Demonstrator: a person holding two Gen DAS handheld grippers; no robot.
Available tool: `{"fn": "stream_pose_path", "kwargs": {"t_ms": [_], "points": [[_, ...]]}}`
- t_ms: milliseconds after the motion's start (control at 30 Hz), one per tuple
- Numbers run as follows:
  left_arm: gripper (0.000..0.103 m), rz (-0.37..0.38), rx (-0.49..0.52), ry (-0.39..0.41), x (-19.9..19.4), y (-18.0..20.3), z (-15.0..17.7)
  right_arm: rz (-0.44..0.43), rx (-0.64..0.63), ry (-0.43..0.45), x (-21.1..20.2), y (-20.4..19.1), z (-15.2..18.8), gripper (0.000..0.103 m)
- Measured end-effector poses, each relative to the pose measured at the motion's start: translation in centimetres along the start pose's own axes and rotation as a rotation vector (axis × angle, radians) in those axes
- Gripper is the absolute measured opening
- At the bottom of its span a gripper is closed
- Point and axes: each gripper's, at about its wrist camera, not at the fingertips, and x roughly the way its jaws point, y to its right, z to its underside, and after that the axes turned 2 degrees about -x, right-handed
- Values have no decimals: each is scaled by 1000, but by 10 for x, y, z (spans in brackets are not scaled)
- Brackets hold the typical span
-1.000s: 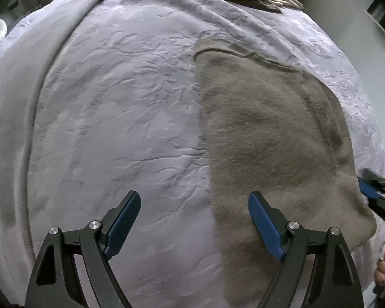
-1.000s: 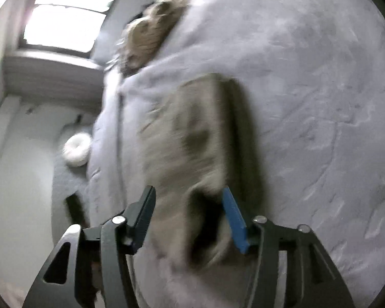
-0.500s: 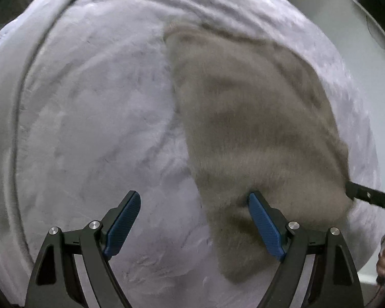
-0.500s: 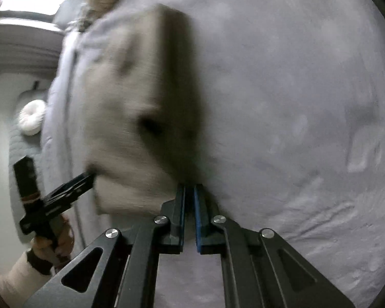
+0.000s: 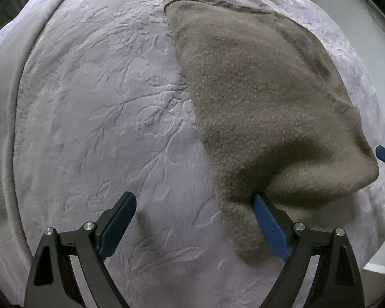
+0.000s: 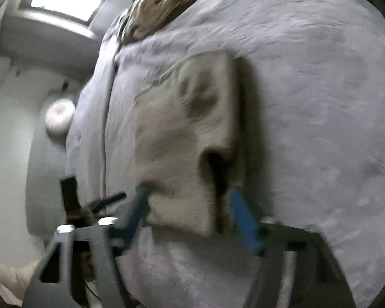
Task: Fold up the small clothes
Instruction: 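Open both tools and lift them off the folded sweater bundle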
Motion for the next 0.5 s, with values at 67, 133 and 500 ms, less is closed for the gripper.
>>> {"fn": "stream_pose_path", "kwargs": {"t_ms": [67, 133, 500], "points": [[93, 5, -7, 14, -8, -2, -4, 61, -4, -62, 13, 3, 2, 13], [93, 14, -13, 38, -16, -3, -8, 182, -18, -128, 35, 9, 10, 6], [93, -31, -71, 16, -12, -18, -12, 196, 92, -114, 24, 41, 25, 6]]}}
